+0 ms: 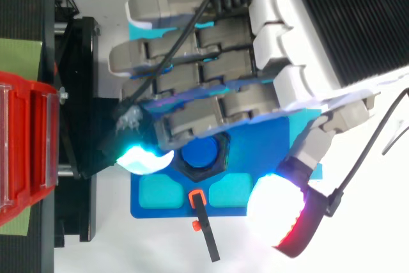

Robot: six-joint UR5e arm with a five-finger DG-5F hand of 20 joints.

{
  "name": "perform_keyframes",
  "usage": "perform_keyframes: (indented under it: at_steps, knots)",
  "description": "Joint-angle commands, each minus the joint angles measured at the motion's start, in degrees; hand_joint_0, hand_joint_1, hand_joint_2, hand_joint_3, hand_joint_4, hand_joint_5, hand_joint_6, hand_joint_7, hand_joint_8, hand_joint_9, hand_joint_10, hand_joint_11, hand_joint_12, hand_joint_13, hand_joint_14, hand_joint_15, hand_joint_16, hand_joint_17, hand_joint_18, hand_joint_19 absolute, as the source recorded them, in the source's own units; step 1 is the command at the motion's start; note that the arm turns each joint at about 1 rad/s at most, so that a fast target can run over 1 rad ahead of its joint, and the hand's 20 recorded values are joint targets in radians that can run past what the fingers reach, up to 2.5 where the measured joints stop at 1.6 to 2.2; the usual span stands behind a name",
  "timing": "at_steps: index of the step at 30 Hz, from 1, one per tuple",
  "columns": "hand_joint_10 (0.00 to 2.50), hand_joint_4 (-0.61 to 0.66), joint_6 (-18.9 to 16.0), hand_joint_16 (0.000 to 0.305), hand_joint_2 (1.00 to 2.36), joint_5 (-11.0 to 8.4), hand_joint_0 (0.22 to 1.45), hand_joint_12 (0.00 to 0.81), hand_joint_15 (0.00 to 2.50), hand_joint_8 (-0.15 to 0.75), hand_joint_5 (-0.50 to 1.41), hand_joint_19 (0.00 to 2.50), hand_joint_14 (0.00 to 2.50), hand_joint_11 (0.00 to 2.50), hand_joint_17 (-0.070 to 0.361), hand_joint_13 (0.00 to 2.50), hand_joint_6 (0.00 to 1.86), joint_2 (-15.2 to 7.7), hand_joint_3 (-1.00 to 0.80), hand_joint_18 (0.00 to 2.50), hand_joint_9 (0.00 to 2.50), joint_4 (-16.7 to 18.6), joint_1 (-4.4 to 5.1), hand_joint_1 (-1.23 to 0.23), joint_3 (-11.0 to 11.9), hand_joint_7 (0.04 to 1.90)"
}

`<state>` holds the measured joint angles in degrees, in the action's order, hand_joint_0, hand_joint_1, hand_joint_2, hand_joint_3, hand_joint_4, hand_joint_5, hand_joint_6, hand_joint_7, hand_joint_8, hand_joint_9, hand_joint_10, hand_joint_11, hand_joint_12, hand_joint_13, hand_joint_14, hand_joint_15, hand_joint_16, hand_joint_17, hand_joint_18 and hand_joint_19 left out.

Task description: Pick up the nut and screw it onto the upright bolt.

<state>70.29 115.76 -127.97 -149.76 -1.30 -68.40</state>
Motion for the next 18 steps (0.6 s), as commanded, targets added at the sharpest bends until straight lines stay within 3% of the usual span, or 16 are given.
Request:
perform_keyframes:
  at_steps: [1, 6, 8, 18]
  knots:
    - [0.0, 0.13, 0.0, 0.045, 1.0, -0.62, 0.46, 0.351, 0.0, 0.232, -0.23, 0.0, 0.0, 0.0, 0.101, 0.21, 0.5, 0.0, -0.5, 0.0, 0.32, -0.4, 0.78, -0.08, -1.6, 0.6]
    - [0.0, 0.15, -0.1, 0.045, 1.0, -3.08, 0.46, 0.352, 0.0, 0.235, -0.22, 0.0, 0.0, 0.0, 0.101, 0.21, 0.5, 0.0, -0.5, 0.0, 0.32, 0.3, 1.39, -0.08, -4.6, 0.61]
    - [0.0, 0.15, -0.1, 0.045, 1.0, -3.79, 0.46, 0.352, 0.0, 0.235, -0.22, 0.0, 0.0, 0.0, 0.101, 0.21, 0.5, 0.0, -0.5, 0.0, 0.32, 1.0, 1.39, -0.08, -4.7, 0.62]
    - [0.0, 0.16, -0.6, 0.045, 1.0, -3.7, 0.46, 0.355, 0.0, 0.241, -0.22, 0.0, 0.0, 0.0, 0.102, 0.22, 0.5, 0.0, -0.5, 0.0, 0.33, 2.8, 1.13, -0.09, -4.7, 0.64]
